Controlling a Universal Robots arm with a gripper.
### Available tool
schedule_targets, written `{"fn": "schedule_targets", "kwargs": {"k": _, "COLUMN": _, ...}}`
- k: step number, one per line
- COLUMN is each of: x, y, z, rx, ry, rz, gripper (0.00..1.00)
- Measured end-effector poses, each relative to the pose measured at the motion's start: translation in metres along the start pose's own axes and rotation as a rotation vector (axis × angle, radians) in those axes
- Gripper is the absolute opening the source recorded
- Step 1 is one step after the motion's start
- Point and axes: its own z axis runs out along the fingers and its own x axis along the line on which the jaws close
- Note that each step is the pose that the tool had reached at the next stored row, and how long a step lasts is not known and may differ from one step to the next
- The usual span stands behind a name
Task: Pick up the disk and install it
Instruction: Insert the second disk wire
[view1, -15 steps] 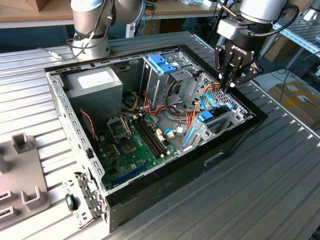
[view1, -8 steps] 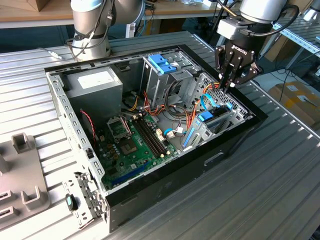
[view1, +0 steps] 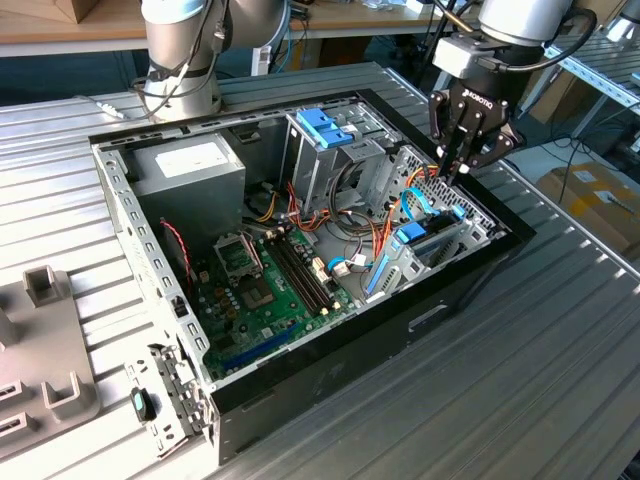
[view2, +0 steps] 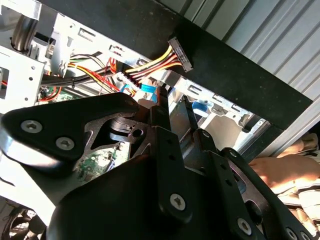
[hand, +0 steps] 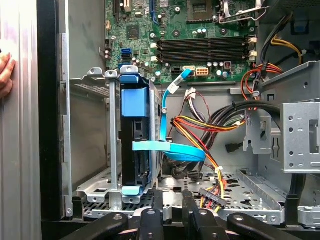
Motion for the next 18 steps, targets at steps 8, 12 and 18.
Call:
{"fn": "schedule_targets", "kwargs": {"k": 8, "x": -0.0050, "y": -0.0011, "z": -0.0006, "rx": 0.0000, "ry": 0.0000, "rz": 0.000, "gripper": 0.29}}
{"fn": "schedule_targets", "kwargs": {"k": 12, "x": -0.0050, "y": -0.0011, "z": -0.0006, "rx": 0.0000, "ry": 0.0000, "rz": 0.000, "gripper": 0.29}}
{"fn": "schedule_targets", "kwargs": {"k": 18, "x": -0.0051, "y": -0.0018, "z": -0.0006, "rx": 0.0030, "ry": 0.0002, "rz": -0.026, "gripper": 0.29}}
